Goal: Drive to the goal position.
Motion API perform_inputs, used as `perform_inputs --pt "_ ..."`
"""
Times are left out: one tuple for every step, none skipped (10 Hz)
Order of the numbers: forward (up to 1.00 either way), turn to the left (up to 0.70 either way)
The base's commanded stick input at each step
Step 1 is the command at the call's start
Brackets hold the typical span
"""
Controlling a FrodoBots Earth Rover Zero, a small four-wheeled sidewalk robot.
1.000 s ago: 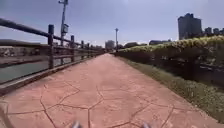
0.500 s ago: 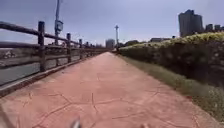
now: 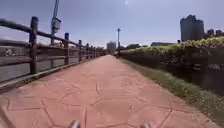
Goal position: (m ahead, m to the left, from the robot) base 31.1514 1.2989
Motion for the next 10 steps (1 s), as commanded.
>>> perform_inputs --pt "0.85 0.0" --pt "0.85 0.0" --pt "0.85 0.0" --pt "0.85 0.0" --pt "0.85 0.0" --pt "0.85 0.0" --pt "0.85 0.0" --pt "0.85 0.0" --pt "0.85 0.0" --pt "0.85 0.0"
